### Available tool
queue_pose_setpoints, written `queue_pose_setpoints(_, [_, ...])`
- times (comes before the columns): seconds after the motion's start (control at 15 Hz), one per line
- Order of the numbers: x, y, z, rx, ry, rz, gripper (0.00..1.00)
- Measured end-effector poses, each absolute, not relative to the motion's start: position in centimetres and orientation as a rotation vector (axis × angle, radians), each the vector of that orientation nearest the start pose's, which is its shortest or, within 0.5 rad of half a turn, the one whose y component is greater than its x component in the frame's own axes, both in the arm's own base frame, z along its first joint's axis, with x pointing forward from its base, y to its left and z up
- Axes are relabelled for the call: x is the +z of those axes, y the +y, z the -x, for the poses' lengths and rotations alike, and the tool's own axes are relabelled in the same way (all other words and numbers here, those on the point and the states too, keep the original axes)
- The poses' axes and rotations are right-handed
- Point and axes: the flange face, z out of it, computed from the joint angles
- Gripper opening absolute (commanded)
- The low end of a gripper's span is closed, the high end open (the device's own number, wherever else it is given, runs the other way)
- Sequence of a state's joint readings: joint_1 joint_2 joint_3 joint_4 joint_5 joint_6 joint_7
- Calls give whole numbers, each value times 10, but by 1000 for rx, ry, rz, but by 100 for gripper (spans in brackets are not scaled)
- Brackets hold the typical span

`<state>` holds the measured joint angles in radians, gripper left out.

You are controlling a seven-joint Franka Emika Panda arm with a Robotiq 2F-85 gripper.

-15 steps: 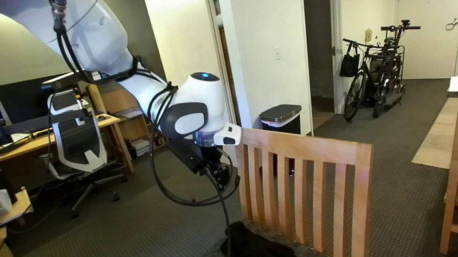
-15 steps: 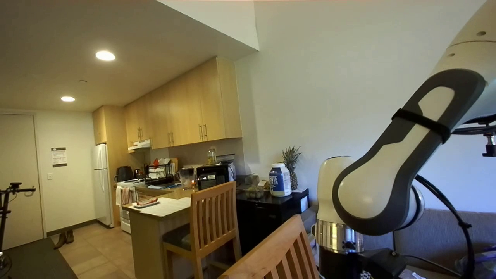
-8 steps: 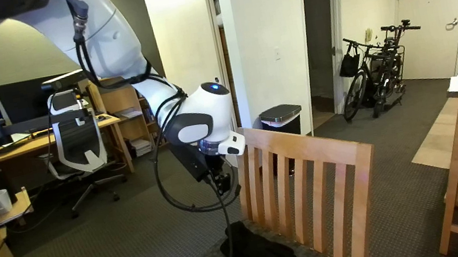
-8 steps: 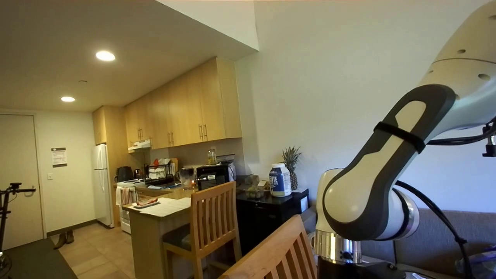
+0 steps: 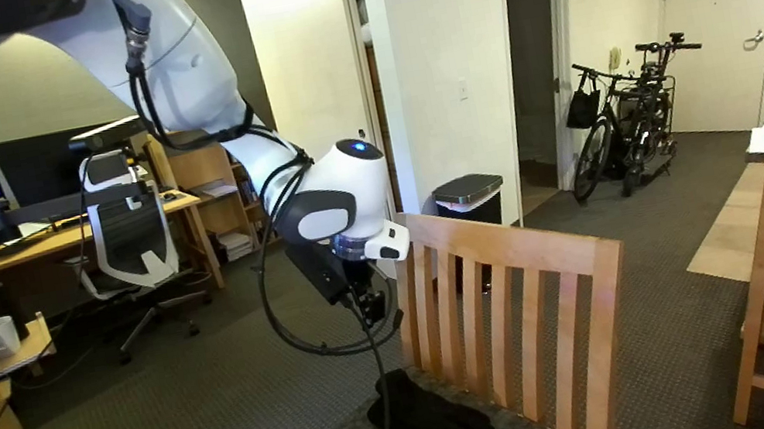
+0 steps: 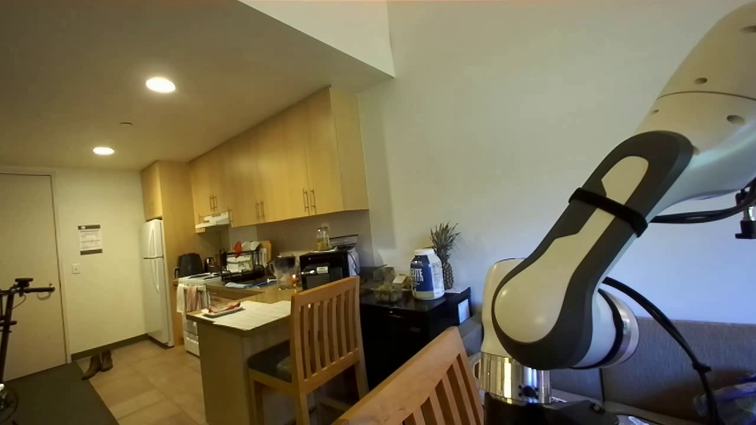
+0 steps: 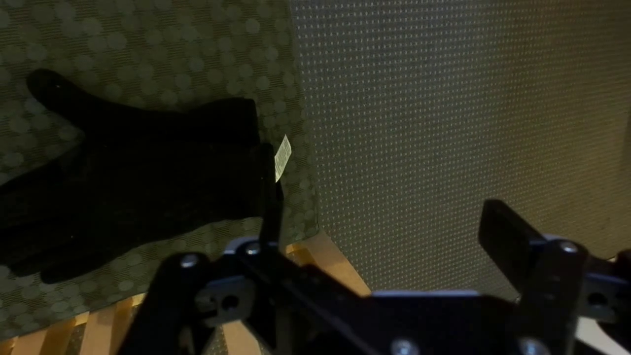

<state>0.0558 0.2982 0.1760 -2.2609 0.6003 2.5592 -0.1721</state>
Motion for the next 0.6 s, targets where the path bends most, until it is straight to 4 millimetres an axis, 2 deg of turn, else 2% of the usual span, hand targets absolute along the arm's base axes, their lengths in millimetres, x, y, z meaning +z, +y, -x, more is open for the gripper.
queue_pose_setpoints(0.6, [224, 117, -524, 39, 156, 2761, 100])
